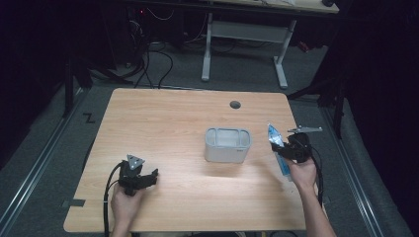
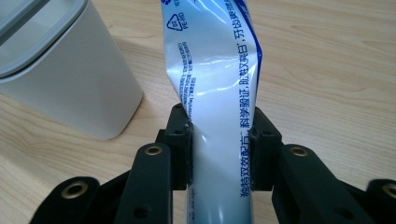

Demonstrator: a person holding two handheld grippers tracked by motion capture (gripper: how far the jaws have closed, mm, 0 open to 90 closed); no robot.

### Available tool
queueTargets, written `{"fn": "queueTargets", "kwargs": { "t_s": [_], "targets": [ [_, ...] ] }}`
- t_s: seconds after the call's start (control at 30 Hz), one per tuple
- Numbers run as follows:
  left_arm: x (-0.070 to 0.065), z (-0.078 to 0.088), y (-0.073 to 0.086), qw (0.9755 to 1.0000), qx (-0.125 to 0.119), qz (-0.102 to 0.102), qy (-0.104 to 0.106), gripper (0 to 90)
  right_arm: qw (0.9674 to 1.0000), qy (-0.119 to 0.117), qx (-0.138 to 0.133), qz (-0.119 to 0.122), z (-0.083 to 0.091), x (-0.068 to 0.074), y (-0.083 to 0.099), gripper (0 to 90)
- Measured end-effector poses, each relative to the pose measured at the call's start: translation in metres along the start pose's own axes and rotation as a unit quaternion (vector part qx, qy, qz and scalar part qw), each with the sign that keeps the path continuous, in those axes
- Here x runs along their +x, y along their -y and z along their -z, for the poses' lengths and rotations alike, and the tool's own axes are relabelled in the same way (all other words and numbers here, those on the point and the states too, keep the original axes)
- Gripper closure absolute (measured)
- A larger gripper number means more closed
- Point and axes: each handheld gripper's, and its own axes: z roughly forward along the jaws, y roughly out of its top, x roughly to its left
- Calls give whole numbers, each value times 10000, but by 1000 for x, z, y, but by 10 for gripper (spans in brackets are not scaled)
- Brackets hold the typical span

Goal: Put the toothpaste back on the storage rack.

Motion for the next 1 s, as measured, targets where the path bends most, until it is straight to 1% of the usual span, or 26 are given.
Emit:
{"fn": "queueTargets", "kwargs": {
  "t_s": [0.07, 0.13, 0.27, 0.47, 0.6, 0.73, 1.0],
  "targets": [
    [0, 0, 0, 10000, 0, 0, 0, 227, 10000, 40, -42, -13, 1, 1, 0, 673],
    [0, 0, 0, 10000, 1, -2, 1, 227, 10000, 18, -57, -10, 1, 2, 0, 672],
    [0, 0, 0, 10000, 1, 0, 0, 227, 10000, 28, -37, 30, -1, 4, 0, 672],
    [0, 0, 0, 10000, 2, -7, 1, 226, 9999, -28, -122, 76, 1, 7, -1, 672],
    [0, 0, 0, 10000, 0, -7, -1, 226, 9998, -115, -166, 66, 4, 8, -1, 672],
    [0, 0, 0, 10000, -1, -7, -1, 226, 9998, -45, -104, 158, 3, 12, 0, 672],
    [0, 0, 0, 10000, -1, -8, -2, 226, 9991, -236, -314, 174, 9, 16, -3, 672]
  ]
}}
